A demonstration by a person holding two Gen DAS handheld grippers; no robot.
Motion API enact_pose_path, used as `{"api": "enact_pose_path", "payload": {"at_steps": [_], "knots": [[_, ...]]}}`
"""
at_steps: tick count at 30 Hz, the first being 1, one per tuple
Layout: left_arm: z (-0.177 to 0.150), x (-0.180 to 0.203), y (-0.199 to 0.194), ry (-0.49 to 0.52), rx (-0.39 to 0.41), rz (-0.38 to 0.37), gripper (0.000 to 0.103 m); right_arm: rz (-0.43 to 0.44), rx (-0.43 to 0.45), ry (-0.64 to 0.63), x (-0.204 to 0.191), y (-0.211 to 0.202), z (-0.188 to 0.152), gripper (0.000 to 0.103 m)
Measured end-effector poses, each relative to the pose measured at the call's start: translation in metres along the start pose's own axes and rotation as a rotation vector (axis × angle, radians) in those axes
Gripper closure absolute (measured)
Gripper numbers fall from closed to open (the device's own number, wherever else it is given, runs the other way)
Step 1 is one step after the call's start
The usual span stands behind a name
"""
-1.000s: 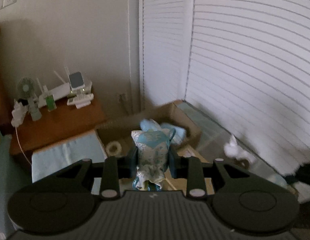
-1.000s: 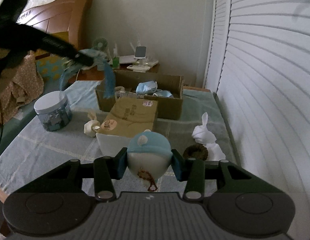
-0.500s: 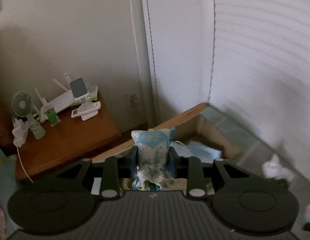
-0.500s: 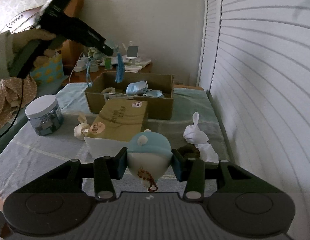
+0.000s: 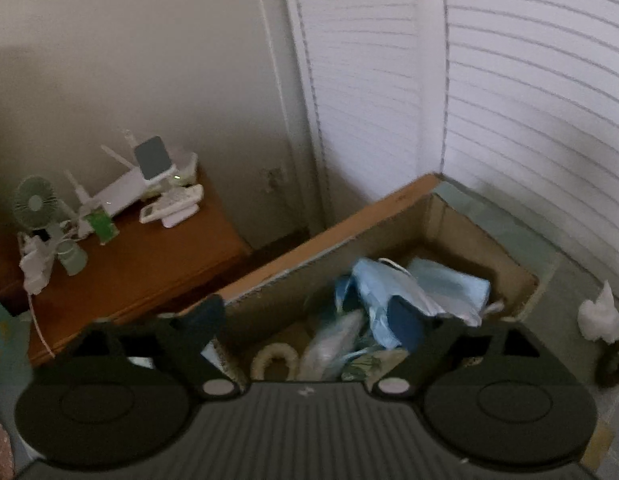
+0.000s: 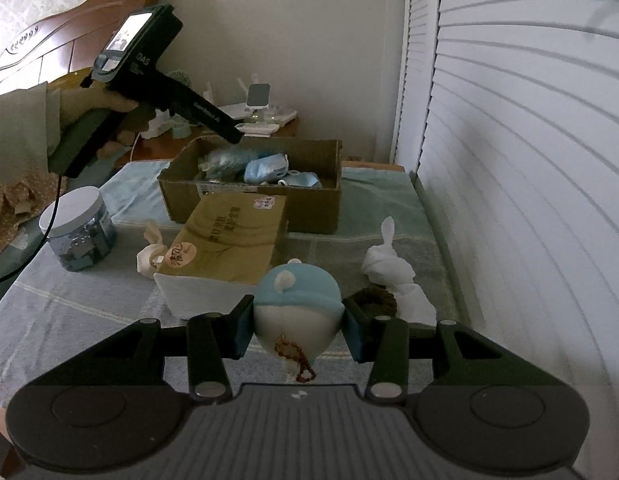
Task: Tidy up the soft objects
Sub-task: 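Carry the pouch into the cardboard box and open the left tool while the right tool lifts the plush toy, then carry the plush toy into the cardboard box and open the right tool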
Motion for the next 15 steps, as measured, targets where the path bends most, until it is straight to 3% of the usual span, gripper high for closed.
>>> {"api": "enact_pose_path", "payload": {"at_steps": [5, 15], "knots": [[0.0, -0.006, -0.021, -0.042, 0.021, 0.005, 0.005, 0.01, -0.001, -0.007, -0.004, -0.001, 0.001, 0.053], [-0.028, 0.013, -0.093, -0.072, 0.023, -0.024, 0.003, 0.022, -0.003, -0.016, -0.007, -0.002, 0.008, 0.053]]}}
Point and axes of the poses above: each gripper's, at about its wrist camera, not at the fingertips, and y roughly the way its jaws point, x to its right, z to its top, the point moved 6 cm from there along y, roughly the way its jaws point, and after that the axes turned 14 degrees about x, right-handed, at the moved point
